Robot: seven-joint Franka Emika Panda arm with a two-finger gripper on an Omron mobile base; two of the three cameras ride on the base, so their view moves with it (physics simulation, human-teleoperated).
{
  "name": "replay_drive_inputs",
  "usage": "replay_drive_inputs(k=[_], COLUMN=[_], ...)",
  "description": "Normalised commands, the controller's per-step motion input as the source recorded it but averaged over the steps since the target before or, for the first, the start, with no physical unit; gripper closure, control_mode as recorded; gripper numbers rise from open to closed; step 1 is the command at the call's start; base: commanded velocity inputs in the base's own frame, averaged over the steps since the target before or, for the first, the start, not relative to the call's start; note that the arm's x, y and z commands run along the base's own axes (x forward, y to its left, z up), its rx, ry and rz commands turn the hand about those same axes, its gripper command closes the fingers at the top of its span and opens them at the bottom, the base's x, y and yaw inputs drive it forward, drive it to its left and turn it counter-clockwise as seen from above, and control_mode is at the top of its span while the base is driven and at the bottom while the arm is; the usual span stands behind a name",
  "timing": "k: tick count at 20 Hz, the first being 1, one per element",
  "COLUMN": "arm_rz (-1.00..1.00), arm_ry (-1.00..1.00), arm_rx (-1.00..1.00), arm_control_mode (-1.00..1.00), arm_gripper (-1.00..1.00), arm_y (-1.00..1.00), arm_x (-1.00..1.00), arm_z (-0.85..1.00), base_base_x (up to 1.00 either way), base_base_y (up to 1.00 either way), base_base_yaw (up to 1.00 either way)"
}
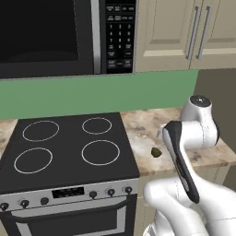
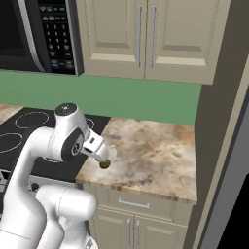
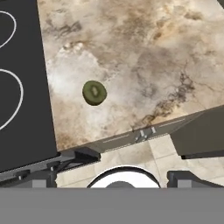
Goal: Place the beer and liquor on the top shelf of the fridge to keep them out of children's reach, and place the kiwi on lower shelves for easy access.
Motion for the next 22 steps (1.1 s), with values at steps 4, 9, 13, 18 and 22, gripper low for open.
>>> replay_drive_inputs(k=[4,9,13,18,22], arm_rz=[0.0,0.0,0.0,0.0,0.0], arm_ry=[0.0,0.0,0.01,0.01,0.04], arm_rx=[0.09,0.03,0.0,0.0,0.0], arm_control_mode=[-1.0,-1.0,-1.0,-1.0,-1.0], arm_gripper=[-1.0,-1.0,-1.0,-1.0,-1.0], arm_y=[-0.13,0.0,0.0,0.0,0.02], arm_x=[0.06,0.15,0.24,0.26,0.19], arm_z=[-0.35,-0.23,-0.12,-0.08,-0.17], base_base_x=[0.0,0.0,0.0,0.0,0.0], base_base_y=[0.0,0.0,0.0,0.0,0.0], base_base_yaw=[0.0,0.0,0.0,0.0,0.0])
